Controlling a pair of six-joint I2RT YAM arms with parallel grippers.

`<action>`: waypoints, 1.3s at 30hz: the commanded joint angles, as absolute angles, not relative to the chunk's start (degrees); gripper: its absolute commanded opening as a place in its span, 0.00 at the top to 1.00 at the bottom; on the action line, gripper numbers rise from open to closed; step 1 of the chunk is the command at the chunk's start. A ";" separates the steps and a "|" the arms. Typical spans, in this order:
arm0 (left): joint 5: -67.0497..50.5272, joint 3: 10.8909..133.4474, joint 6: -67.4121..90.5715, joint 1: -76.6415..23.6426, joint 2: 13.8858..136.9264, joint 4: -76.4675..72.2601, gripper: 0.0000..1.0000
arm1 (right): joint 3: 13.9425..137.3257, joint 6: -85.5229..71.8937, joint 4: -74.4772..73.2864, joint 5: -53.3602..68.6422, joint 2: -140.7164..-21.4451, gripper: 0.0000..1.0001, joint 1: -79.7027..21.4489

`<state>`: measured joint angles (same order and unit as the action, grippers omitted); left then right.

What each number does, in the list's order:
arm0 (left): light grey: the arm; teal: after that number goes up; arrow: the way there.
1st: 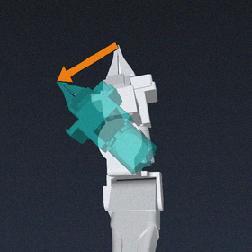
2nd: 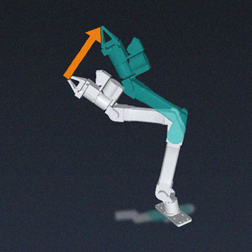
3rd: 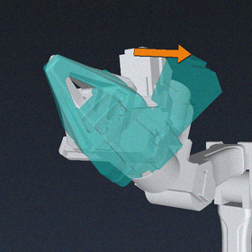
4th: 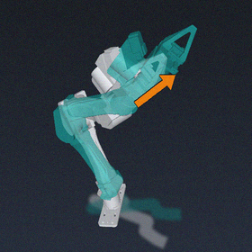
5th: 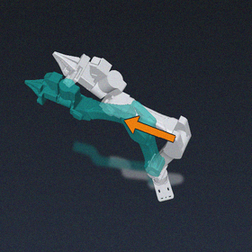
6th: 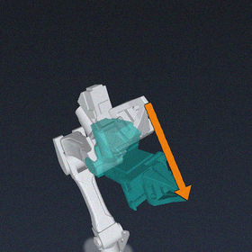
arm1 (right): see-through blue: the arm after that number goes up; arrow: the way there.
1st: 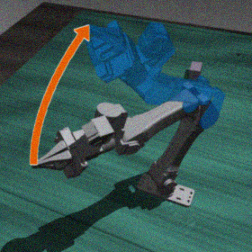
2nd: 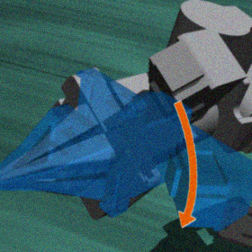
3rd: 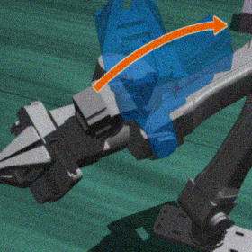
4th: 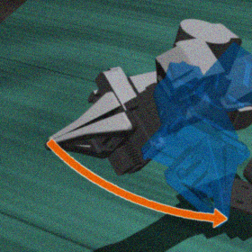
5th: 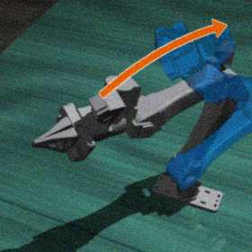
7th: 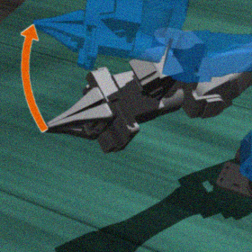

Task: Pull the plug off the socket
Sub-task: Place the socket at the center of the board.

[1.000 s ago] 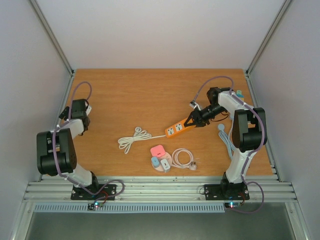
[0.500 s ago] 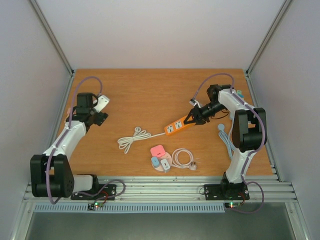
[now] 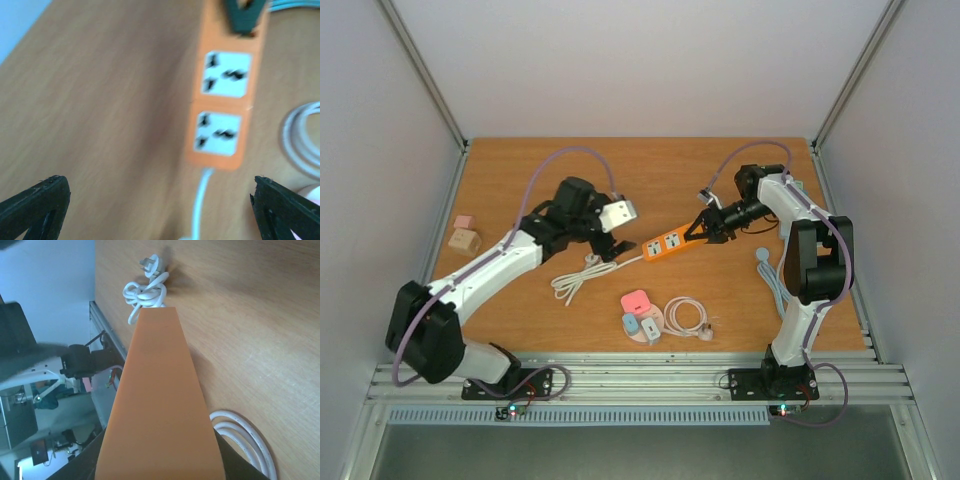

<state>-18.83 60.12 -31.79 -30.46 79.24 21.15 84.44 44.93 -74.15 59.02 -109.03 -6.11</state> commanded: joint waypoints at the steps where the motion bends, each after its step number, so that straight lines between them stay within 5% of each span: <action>1: -25.00 64.57 -28.22 -36.18 84.58 20.82 0.01 | 83.86 47.41 -75.56 64.23 -108.42 0.99 -6.50; 19: -25.95 75.58 -29.44 -42.89 98.54 24.66 0.10 | 84.18 52.74 -79.79 68.35 -109.72 0.99 -6.55; 26: -25.26 76.24 -29.58 -43.02 99.33 24.92 0.31 | 84.29 53.09 -80.14 68.47 -110.11 0.99 -6.50; 36: -23.26 75.78 -29.79 -43.20 99.23 24.97 0.75 | 84.20 52.91 -79.97 68.53 -110.33 0.98 -6.51; 39: -22.18 75.50 -29.47 -43.26 99.08 24.84 0.88 | 84.12 52.79 -79.70 68.33 -110.30 0.85 -6.53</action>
